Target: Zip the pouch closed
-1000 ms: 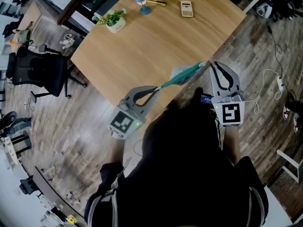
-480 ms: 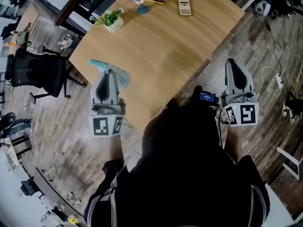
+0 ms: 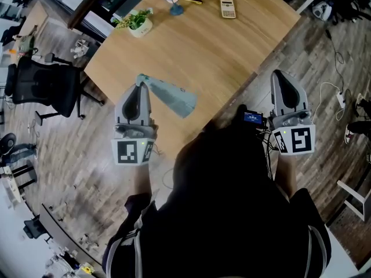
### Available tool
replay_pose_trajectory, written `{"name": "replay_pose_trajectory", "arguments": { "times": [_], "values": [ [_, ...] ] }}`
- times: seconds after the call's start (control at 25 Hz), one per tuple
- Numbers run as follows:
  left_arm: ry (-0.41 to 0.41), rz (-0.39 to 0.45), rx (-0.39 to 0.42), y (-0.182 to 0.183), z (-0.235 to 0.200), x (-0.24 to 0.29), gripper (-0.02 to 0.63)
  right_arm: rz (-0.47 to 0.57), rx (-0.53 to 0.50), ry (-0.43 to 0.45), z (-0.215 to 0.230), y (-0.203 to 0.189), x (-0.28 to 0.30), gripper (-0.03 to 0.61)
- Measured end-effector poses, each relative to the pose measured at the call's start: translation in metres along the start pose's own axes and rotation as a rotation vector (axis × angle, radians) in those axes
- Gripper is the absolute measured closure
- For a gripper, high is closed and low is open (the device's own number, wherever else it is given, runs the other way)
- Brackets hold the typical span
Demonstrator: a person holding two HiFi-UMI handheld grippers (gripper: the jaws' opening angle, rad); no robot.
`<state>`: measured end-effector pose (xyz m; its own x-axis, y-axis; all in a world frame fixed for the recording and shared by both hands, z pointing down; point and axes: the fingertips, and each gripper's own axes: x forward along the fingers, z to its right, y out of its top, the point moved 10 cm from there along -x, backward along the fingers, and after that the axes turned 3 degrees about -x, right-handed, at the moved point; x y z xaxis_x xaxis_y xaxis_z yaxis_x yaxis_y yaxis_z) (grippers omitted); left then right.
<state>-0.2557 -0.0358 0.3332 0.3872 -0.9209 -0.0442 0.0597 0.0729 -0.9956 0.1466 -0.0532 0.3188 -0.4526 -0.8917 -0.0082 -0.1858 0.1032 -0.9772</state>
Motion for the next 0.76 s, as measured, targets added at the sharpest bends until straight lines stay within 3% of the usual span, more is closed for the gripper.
{"name": "replay_pose_trajectory", "arguments": {
  "times": [0.76],
  "values": [
    [-0.023,-0.014,0.005,0.0009,0.0068,-0.0029,0.604,-0.019,0.007,0.012,-0.0041,-0.0011,-0.0042,0.560]
  ]
}}
